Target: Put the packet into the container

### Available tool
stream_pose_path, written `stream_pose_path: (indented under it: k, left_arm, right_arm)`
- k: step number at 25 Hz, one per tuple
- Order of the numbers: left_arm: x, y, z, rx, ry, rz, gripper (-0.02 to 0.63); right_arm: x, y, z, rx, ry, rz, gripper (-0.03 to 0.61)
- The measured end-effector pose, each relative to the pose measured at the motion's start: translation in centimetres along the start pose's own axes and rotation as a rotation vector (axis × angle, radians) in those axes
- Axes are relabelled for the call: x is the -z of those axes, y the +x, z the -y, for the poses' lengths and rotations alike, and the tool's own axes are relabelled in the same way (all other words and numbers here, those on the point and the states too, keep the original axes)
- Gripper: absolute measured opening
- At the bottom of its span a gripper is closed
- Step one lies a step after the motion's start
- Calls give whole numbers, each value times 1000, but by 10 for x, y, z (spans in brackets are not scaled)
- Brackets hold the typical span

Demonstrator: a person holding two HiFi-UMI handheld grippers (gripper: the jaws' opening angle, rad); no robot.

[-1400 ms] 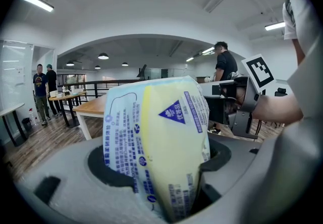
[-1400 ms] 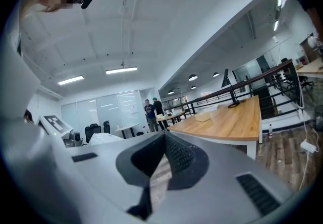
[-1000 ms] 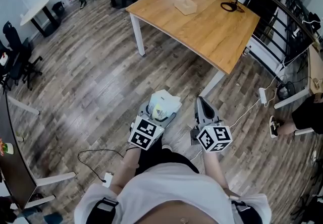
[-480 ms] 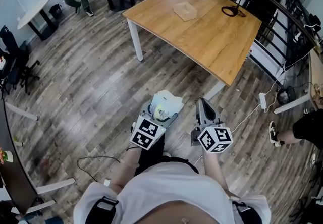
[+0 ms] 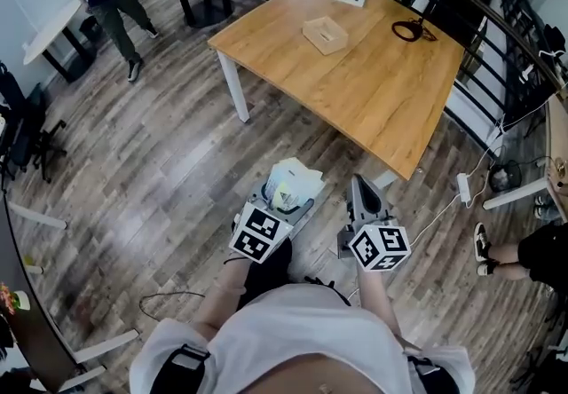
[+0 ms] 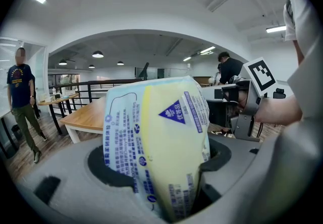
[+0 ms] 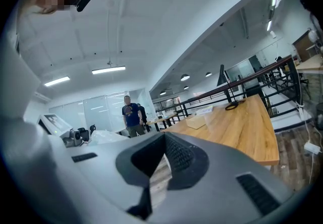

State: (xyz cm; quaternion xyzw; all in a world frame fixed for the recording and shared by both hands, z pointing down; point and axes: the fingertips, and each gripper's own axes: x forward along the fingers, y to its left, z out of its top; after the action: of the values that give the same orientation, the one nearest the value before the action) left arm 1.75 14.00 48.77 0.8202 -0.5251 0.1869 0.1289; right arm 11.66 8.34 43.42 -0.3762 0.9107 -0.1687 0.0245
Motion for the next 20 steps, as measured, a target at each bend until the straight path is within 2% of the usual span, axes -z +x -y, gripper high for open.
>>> stream_pose_path:
  k: [15,20]
  left_arm:
    - [-29,60,-107,48,-8,-3,350]
    - [-38,76,-131,75,12,8,350]
  right_arm:
    - [-12,114,24,57,33,-9,11]
    - [-13,140,35,94,45,8,11]
